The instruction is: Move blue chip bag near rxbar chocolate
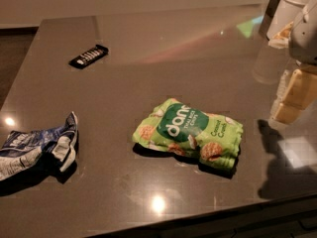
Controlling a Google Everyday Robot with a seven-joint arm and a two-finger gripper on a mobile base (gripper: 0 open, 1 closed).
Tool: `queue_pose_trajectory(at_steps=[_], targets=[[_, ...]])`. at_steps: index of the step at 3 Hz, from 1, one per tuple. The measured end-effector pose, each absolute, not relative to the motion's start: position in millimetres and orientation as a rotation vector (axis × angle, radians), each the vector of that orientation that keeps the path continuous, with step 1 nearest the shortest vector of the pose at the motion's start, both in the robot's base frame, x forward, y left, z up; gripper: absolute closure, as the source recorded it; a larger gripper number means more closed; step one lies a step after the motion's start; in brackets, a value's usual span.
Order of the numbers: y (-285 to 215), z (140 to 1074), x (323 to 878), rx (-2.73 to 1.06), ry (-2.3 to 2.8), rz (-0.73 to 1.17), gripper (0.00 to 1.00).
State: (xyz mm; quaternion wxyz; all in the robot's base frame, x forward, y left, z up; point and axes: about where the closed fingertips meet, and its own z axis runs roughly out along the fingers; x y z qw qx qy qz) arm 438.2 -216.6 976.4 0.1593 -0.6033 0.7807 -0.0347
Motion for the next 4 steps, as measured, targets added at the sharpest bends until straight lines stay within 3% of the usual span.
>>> queue_pose_trajectory(at_steps=[2, 4], targets=[[-189.2, 983.5, 443.3, -1.749, 2.168, -0.064, 0.00], [-96.5, 979.2, 447.4, -1.834, 1.998, 0.096, 0.00]])
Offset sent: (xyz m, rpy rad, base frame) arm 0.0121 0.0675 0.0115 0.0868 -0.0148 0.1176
